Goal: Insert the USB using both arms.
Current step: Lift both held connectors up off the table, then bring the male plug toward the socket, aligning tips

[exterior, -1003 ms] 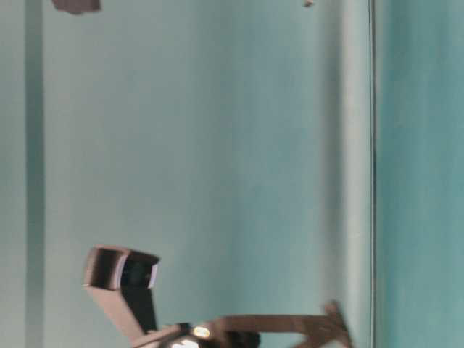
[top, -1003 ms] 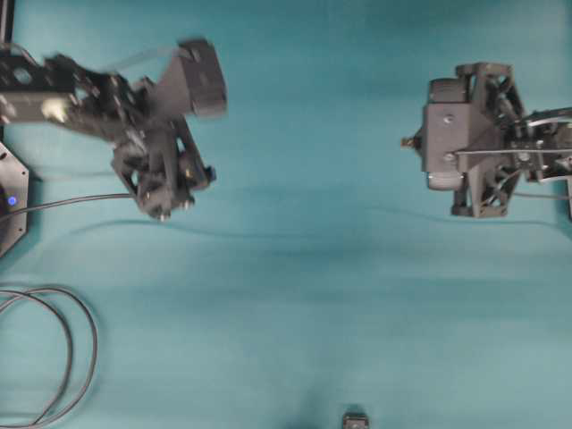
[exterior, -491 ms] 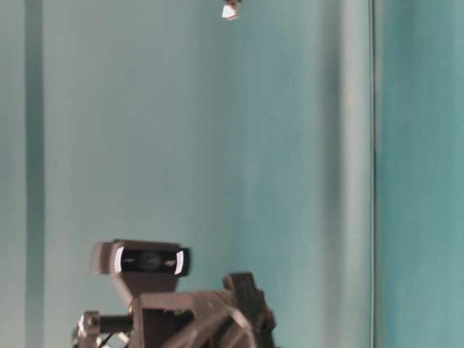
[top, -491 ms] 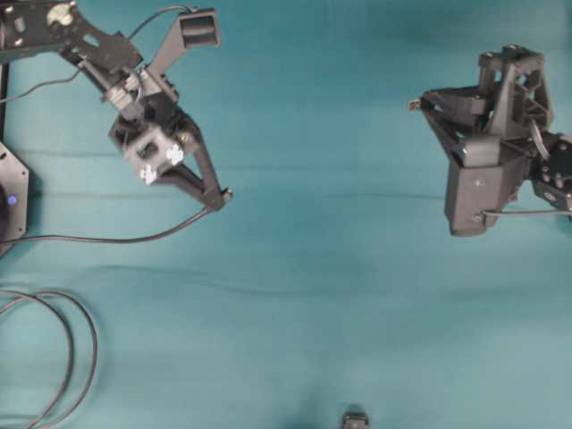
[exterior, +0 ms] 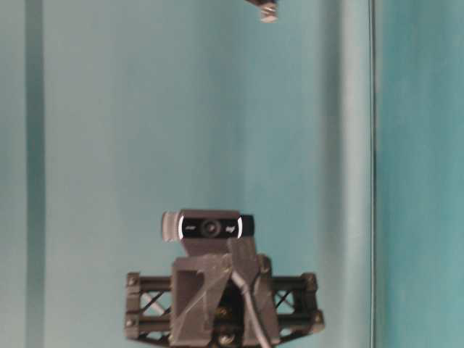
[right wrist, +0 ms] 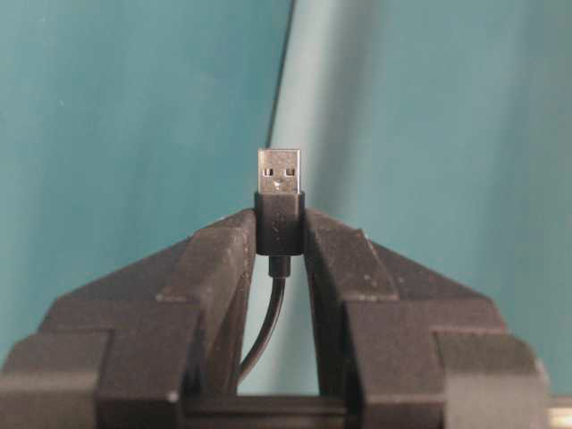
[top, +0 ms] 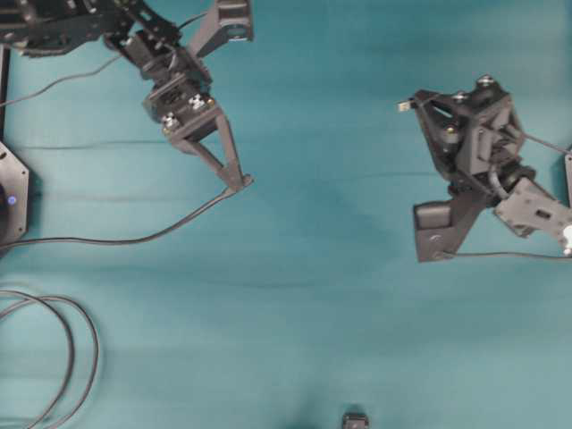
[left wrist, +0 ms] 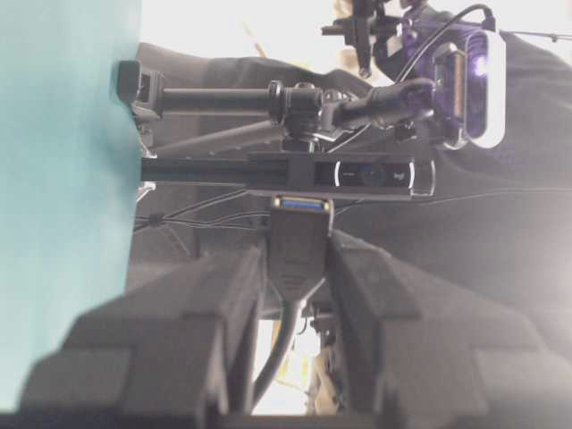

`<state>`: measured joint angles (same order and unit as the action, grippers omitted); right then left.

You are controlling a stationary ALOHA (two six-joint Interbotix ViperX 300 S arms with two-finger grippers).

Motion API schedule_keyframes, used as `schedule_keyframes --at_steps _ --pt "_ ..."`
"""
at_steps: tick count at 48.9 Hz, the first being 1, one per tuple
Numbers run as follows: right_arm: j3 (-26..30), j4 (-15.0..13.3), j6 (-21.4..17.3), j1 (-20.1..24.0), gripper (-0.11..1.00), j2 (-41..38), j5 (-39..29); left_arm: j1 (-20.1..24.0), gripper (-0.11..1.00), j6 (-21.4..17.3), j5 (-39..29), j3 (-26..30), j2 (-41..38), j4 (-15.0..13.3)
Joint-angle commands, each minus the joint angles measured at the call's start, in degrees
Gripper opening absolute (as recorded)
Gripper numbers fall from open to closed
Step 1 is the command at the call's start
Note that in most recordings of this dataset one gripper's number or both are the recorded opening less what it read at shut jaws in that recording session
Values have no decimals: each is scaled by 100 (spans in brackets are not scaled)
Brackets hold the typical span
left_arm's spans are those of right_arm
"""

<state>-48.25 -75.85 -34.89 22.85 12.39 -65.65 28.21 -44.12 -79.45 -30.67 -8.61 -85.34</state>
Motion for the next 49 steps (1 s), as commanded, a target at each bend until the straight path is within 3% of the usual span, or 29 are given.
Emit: schedule_keyframes --at_steps 1,13,27,34,49 --pt "272 -308 -123 53 20 -255 -176 35 28 -246 -176 272 -123 -79" --pt "501 -1099 -773 439 20 -747 -993 149 28 -369 -510 721 -642 -79" --pt "448 -1116 -905 1046 20 -809 -1608 422 28 -633 -729 844 -940 -62" --pt "378 -1134 -888 1090 20 -809 -1679 404 28 -624 -844 1011 -1063 -79" --pt "185 -1485 -905 1081 20 -809 -1424 158 28 -369 -1063 1784 -1512 -97"
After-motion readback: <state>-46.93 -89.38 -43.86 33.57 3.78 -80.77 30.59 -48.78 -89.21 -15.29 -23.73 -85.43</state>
